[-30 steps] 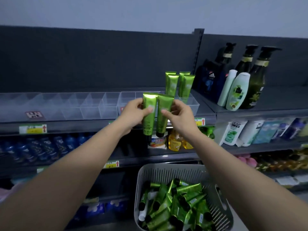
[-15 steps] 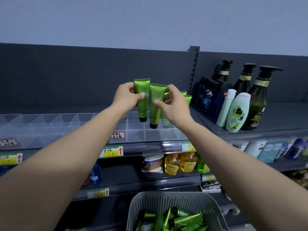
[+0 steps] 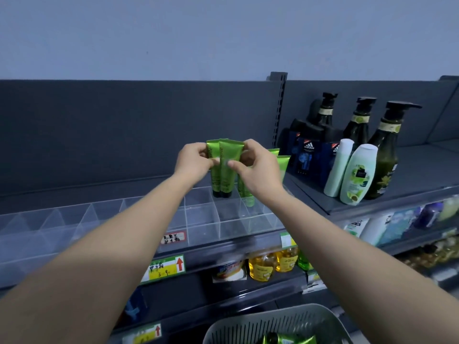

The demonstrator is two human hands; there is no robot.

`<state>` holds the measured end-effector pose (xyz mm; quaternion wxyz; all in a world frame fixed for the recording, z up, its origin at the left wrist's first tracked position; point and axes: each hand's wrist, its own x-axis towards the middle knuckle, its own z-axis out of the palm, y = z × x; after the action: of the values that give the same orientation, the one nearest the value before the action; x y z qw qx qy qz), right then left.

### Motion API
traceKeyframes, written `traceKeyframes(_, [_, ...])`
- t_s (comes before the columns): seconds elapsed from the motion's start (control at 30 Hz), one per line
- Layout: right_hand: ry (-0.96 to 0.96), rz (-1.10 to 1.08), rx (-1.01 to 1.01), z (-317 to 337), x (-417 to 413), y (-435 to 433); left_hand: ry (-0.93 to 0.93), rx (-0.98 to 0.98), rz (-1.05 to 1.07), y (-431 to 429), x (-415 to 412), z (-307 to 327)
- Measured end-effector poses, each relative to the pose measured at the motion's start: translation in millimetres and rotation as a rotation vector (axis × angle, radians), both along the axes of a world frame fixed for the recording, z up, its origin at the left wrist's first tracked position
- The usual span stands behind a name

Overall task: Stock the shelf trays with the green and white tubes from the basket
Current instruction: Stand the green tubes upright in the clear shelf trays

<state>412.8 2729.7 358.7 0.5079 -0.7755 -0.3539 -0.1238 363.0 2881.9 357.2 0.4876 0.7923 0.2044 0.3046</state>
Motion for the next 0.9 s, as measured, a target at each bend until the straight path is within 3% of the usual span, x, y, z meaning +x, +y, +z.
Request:
traceKeyframes(0.57, [0.095, 0.039, -0.199, -31.5, 16.6, 17.8, 0.102, 0.058, -0.047, 18.0, 17.0, -31.2])
traceKeyframes(0.9, [0.142, 0.066, -0.178, -33.3, 17.9, 20.0, 0.147, 0.069, -0.046, 14.3, 12.5, -29.7])
